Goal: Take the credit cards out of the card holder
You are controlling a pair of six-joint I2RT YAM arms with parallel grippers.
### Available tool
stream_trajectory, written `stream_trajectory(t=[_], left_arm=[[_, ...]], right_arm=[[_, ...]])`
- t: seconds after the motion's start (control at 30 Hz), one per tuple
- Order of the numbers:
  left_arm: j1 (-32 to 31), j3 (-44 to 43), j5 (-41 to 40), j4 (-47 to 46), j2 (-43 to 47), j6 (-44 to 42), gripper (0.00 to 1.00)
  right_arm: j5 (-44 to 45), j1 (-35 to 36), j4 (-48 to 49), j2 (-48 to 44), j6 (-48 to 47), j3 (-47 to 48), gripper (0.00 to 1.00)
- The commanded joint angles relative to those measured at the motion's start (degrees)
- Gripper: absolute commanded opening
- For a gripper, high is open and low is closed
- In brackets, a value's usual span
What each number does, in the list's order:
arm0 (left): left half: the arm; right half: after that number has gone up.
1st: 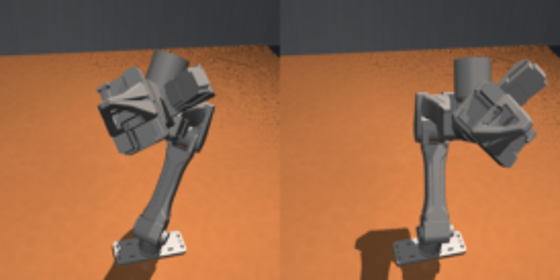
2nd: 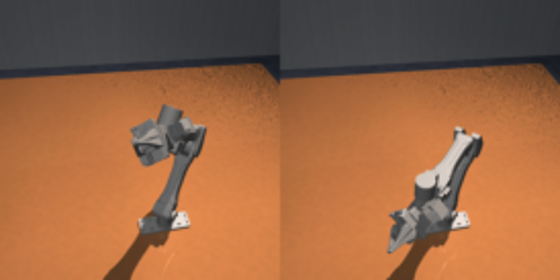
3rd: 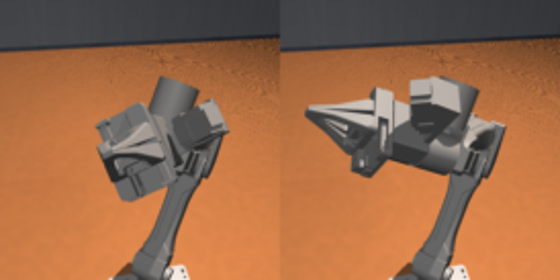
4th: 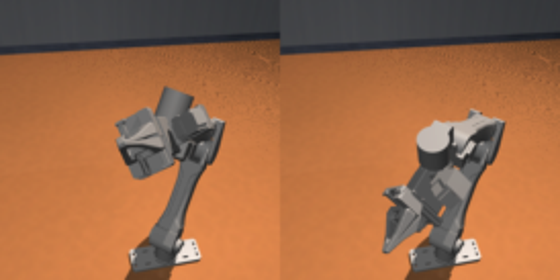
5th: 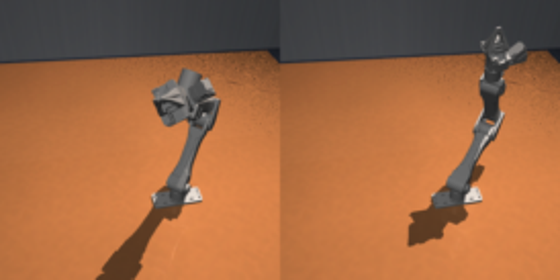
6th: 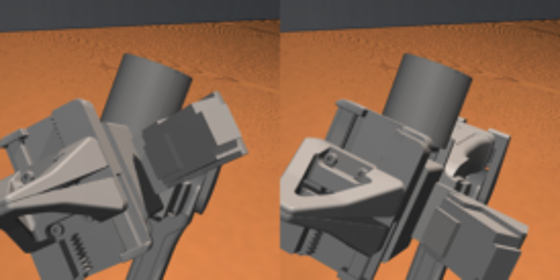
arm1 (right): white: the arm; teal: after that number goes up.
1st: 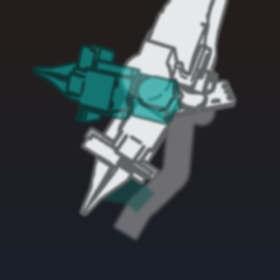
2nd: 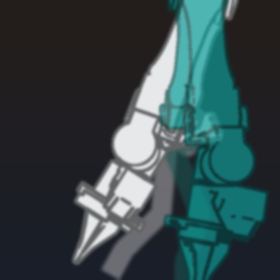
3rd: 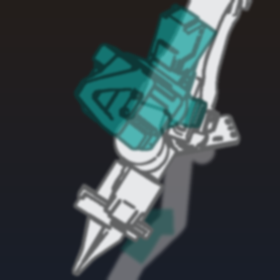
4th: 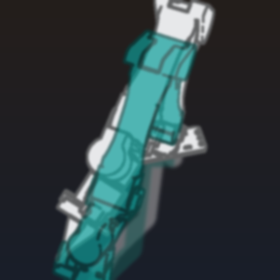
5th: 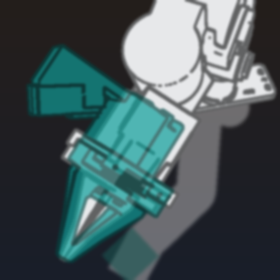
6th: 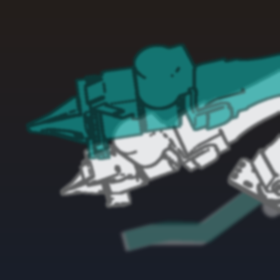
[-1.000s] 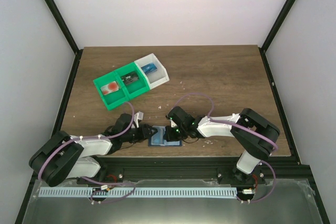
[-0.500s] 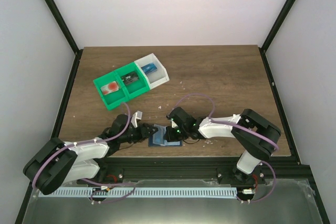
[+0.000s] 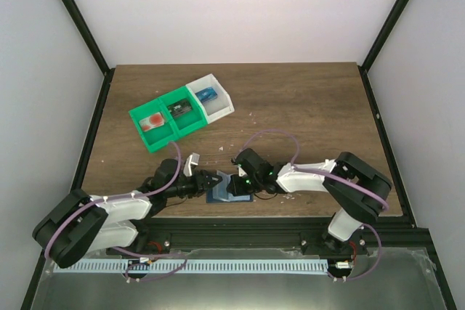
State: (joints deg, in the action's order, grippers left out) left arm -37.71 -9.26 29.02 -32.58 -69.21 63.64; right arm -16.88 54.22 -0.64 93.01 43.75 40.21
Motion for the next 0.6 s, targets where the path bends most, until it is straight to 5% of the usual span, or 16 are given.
stream_trajectory(t=[0.0, 0.57], left_arm=[[-0.9, -0.3, 1.0, -4.4, -0.3, 1.7, 0.45], [-2.3, -1.1, 2.5, -11.9, -5.2, 5.3, 0.46]], right_arm=[[2.0, 0.4, 1.4, -2.4, -0.6, -1.4, 0.08], [3.0, 0.4, 4.3, -6.0, 0.4, -4.3, 0.07]])
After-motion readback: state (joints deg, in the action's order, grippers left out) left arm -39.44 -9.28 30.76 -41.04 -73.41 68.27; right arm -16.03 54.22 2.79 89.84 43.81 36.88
